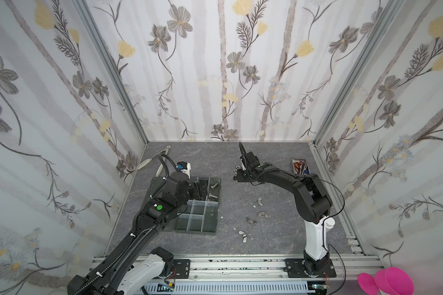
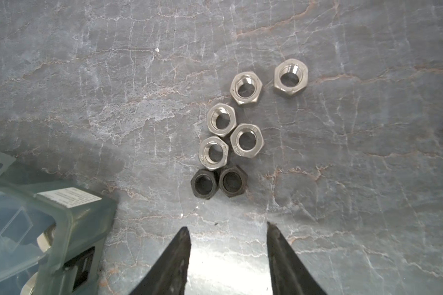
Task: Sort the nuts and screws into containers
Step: 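Reach the right gripper to a black nut while the left gripper draws back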
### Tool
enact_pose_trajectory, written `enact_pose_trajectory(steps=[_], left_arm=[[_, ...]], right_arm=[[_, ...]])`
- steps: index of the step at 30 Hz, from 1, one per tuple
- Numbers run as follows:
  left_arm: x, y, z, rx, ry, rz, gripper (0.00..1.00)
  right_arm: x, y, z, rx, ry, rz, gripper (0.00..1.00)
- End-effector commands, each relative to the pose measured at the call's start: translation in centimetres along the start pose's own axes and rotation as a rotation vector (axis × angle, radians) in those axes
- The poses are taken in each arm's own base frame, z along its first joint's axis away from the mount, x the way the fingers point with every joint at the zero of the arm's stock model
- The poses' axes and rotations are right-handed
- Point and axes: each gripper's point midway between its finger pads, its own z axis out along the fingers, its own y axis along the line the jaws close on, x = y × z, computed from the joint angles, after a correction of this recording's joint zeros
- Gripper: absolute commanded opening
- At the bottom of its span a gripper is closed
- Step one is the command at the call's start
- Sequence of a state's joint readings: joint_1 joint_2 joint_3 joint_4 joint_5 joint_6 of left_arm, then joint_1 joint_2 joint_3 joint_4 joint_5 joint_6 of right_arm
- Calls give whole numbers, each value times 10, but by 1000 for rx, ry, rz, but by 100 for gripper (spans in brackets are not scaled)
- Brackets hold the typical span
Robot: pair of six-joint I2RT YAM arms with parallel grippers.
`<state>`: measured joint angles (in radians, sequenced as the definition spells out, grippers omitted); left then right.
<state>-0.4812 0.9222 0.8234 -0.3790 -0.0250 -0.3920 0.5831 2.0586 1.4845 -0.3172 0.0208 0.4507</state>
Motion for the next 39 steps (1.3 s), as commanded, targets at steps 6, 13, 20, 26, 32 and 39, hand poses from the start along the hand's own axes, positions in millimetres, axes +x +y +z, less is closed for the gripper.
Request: enact_pose_trajectory(steps=[6,13,20,26,32,39], left_arm=[[-5,0,-1,4,-28,-5,97],[-4,0,-1,3,-26,-5,98],[-4,1,0,-1,-25,-4,98],[-3,1,0,-3,-22,-5,98],[-3,2,1,-6,-22,-3,98],[-3,2,0,-6,-23,-4,98]], right_arm=[[-5,-10,14,73,10,-19,43],[-8,-14,23,94,8,-13,36],[-11,-13,27,94,9,-12,41],[-11,-12,32,97,16,-13,42],[-9,-14,36,107,21,-14,42],[-6,-18,39,124,28,-14,34]])
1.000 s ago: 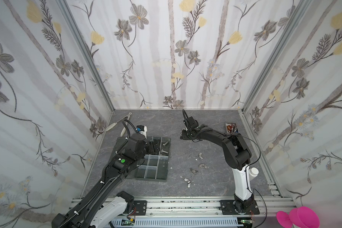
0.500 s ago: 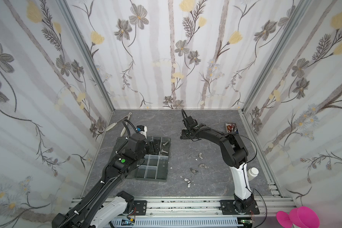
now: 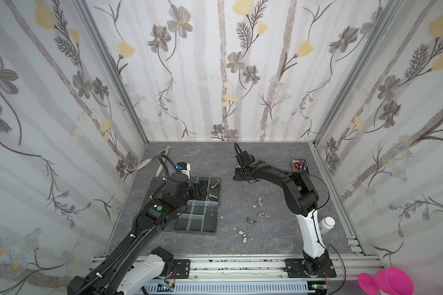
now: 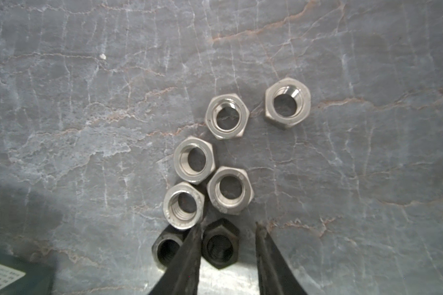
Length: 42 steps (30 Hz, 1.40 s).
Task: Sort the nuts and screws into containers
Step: 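Reach the right gripper to a black nut while the left gripper draws back, then close the right gripper on the black nut, then carry the black nut with the right gripper over an organizer compartment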
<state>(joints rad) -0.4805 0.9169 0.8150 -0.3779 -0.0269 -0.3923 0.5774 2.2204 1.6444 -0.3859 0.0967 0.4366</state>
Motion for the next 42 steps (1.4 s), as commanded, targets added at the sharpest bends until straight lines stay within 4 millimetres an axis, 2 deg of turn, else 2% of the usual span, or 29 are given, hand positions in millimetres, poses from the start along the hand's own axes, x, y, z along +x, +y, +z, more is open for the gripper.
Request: enact_pose_trajectory(steps=[1,15,24,32,42], left_arm=[[-5,0,1,-3,-23,-3,98],[-4,1,2,-7,-19,-7,98],[-7,2,-1,-11,-33,-9,98],[-16,2,-11,-6,-89,-12,98],[-20,3,-17,-11,-114,-15,99]], right_arm=[[-1,-4,2,23,-4,0,33],[5,-3,1,19,17,-7,13],[-3,7,-22,-14,-14,-17,10],[-16,52,-65,-219,-98,-33,9],[1,129,-92,-390,-104,-107,10]])
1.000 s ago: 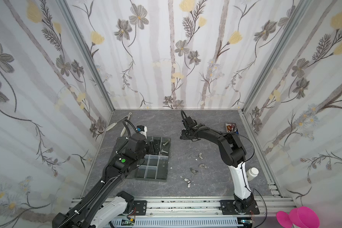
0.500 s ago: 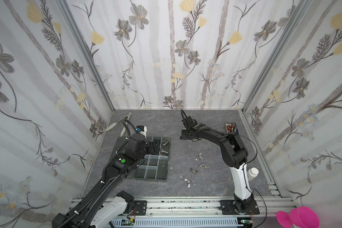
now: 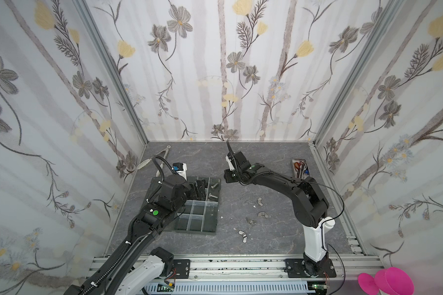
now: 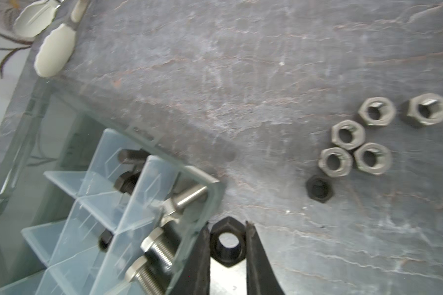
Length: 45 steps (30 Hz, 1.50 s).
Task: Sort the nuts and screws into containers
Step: 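Carry the black nut with the right gripper over an organizer compartment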
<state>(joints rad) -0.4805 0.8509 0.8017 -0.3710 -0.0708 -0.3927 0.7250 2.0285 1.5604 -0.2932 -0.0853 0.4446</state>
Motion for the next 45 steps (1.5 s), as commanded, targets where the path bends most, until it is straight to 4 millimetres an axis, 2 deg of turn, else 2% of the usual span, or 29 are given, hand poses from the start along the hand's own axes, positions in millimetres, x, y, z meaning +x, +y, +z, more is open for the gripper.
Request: enact_pose_trajectory(steps=[1,5,8,9,10,22,29,37,45], left_arm=[[-9,-1,-1,1,-42,-10,99],[-10,0,-2,-1,-46,-9,99],[-10,1,-3,-5,-50,-11,99],[-11,1,-3,-5,-53,-11,99],[-11,1,-3,-6,-55,-11,99],[-11,1,-4,-4,-58,-14,99],[-12,1,-4,-6,-59,-14,99],[-11,2,-3,-11,-61,-15,99],[-12,-1,-1,1,-55,-17,99]], right_arm=[[-12,29,-1,-77,-38,-5,9],[-7,60,4,-138,-21,-30,9],[-3,73,9,-165,-8,-36,10],[7,88,12,-187,10,-54,10],[11,94,15,-197,20,-60,10],[40,126,26,-270,80,-80,10],[50,129,35,-281,105,-74,16],[49,128,35,-283,105,-70,33],[41,123,28,-288,96,-60,38]])
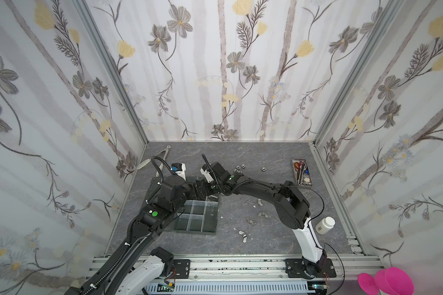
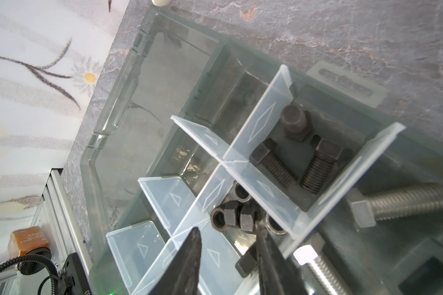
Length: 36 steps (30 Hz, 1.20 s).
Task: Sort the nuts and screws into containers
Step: 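Carry the black nut with the right gripper over an organizer compartment, then open the right gripper to drop the black nut into the compartment, then withdraw the right gripper while the left gripper reaches to the last black nut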
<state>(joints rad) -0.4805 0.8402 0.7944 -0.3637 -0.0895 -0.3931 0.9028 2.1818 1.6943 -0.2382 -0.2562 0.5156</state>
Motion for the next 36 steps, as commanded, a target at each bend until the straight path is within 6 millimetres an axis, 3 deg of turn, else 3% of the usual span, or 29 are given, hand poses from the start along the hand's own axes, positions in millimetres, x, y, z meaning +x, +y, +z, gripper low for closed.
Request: enact_pose_trajectory(steps=[1,11,16,27,28,33,36], left_arm=[[-10,-5,1,17,-34,-16,99],[-8,-21,15,54,58,-13,97],[-1,-35,28,46,115,19,96],[15,-82,61,39,182,113,96],[22,-83,71,29,207,120,96],[32,-92,95,11,251,146,95],[36,-98,109,1,275,163,94]], right_arm=[[-12,6,-11,-23,-34,0,38],[-24,-14,-62,-33,-135,34,39],[-27,-49,-101,-23,-219,94,39],[-1,-107,-182,10,-367,178,41],[3,-113,-189,15,-380,188,41],[22,-139,-215,31,-428,233,42],[40,-153,-221,43,-424,260,43]])
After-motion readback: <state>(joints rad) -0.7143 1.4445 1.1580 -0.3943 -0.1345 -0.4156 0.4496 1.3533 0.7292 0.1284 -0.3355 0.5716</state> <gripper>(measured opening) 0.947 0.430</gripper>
